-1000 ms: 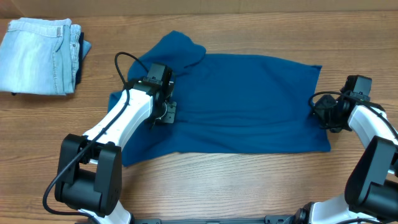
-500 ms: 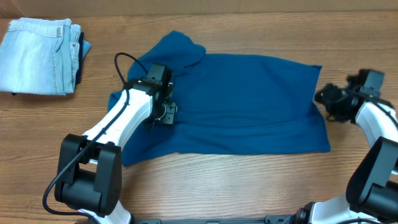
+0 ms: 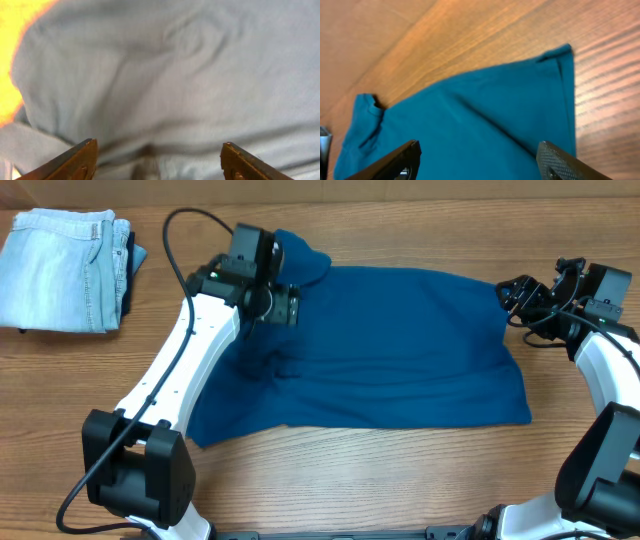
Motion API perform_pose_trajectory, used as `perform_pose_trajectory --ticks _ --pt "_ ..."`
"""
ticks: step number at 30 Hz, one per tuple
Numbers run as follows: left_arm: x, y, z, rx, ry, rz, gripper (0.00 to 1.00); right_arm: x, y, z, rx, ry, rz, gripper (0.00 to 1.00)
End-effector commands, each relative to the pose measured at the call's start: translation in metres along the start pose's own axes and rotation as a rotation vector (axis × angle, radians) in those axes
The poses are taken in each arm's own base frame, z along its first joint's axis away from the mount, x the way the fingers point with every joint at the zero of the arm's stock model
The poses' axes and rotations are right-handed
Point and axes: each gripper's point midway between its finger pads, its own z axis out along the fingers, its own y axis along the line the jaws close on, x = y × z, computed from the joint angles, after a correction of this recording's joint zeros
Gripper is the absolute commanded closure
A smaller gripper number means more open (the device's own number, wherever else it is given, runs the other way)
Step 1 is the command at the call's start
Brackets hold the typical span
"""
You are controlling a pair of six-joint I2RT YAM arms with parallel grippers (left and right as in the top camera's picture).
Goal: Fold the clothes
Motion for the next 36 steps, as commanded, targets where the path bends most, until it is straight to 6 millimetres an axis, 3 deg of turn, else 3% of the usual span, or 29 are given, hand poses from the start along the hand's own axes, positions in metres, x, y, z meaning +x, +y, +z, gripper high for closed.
perform_pose_trajectory --ticks 1,7,10,17,22,29,36 --pt "-0.037 0.004 -0.012 0.019 -0.119 -0.044 0.12 -0.002 0.009 0.01 -0.079 0.012 -0.014 0.2" --pt "-0.067 0.034 0.0 0.035 -0.213 -0.148 0.1 0.006 0.003 0.027 -0.116 0.042 0.003 0.19" --pt "-0.079 0.061 0.018 0.074 -0.238 -0.247 0.11 0.005 0.003 0.028 -0.118 0.038 0.0 0.19" --pt "-0.101 0.084 0.069 0.312 -0.291 -0.334 0.19 0.004 0.003 0.028 -0.117 0.035 -0.001 0.19" --pt "-0.114 0.076 0.103 0.4 -0.351 -0.344 0.22 0.004 0.003 0.028 -0.114 0.035 -0.001 0.2" --pt "-0.142 0.038 0.13 0.474 -0.51 -0.317 0.25 0.008 0.001 0.028 -0.108 0.052 0.011 0.2" --pt "-0.141 0.051 0.152 0.261 -0.56 -0.331 0.3 0.017 -0.001 0.028 -0.098 0.083 0.032 0.21"
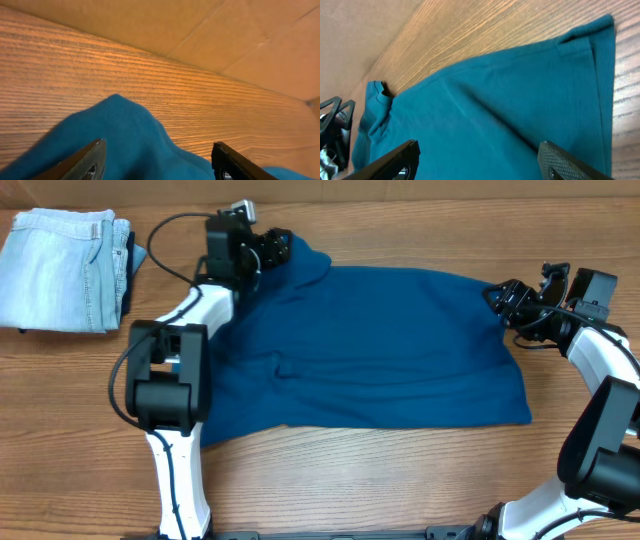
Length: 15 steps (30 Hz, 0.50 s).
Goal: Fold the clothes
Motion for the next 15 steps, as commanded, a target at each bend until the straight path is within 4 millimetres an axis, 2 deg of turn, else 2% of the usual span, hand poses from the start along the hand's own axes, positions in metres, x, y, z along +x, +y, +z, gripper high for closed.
perform_pose_trajectory --ticks 1,4,8,12,15 --pt "-0.011 0.023 0.004 -0.139 -0.075 0.023 0.31 -0.002 0.004 -0.002 -0.007 0.001 -0.003 0.21" --pt "-0.012 0.029 0.003 -0.157 -0.072 0.043 0.34 0.001 0.003 -0.002 -0.003 0.013 0.003 0.21" --pt "-0.015 0.049 -0.004 -0.203 -0.033 0.056 0.33 0.001 0.003 -0.002 -0.003 0.015 0.004 0.21" --pt "-0.033 0.048 -0.011 -0.2 0.018 0.156 0.33 0.001 0.003 -0.002 -0.004 0.012 0.003 0.21" --pt "-0.047 0.04 -0.014 -0.205 0.048 0.281 0.33 0.001 0.003 -0.002 -0.004 0.013 0.003 0.21"
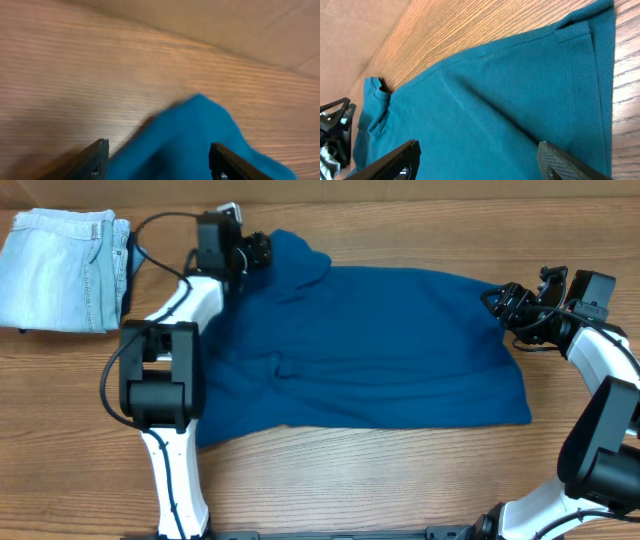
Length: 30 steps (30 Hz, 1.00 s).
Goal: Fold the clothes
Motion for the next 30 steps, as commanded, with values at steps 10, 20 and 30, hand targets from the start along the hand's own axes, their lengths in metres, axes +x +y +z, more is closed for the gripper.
perform_pose_trajectory --ticks 10,20,30 --pt "-0.02 -0.029 -0.001 -0.045 0.029 0.469 0.39 -0.006 0.005 -0.002 -0.011 -0.014 -0.018 0.25" --pt "-0.015 -0.019 0.003 -0.094 0.043 0.508 0.41 -0.002 0.005 -0.001 -0.008 0.001 -0.01 0.26" --pt "0.017 -0.005 0.024 -0.102 0.111 0.493 0.41 0.0 0.005 -0.001 -0.007 0.008 -0.01 0.25"
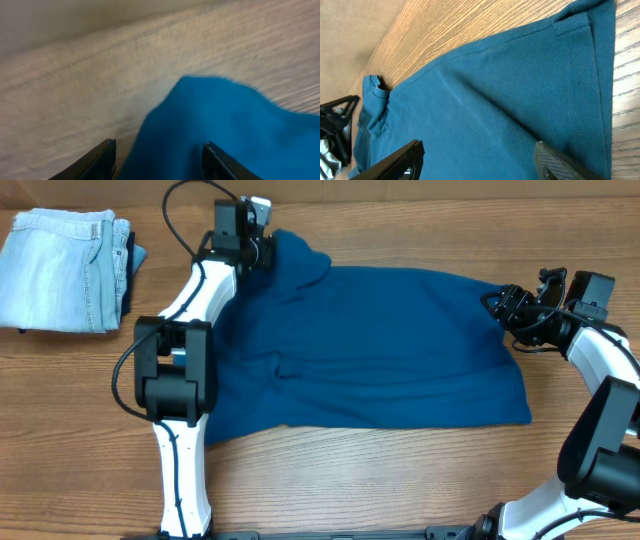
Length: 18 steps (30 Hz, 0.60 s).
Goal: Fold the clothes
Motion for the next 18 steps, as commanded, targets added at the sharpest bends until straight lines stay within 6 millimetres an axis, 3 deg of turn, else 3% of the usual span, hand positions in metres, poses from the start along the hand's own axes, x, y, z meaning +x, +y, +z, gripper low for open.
perform_pose_trajectory --ticks 1,8,14,18 --pt "0.003 0.003 0.006 -0.011 0.004 0.015 0.41 -0.004 0.007 -0.001 -0.012 -0.008 -0.022 0.26" --pt "0.006 0.002 0.009 -0.009 0.008 0.016 0.42 -0.004 0.007 -0.001 -0.012 -0.008 -0.022 0.26" --pt "0.024 -0.005 0.024 0.005 0.041 0.019 0.42 -0.004 0.006 -0.001 -0.012 -0.007 -0.021 0.26" --pt "0.028 -0.003 0.027 -0.013 0.046 0.014 0.51 -0.003 0.006 -0.001 -0.011 -0.005 -0.019 0.26"
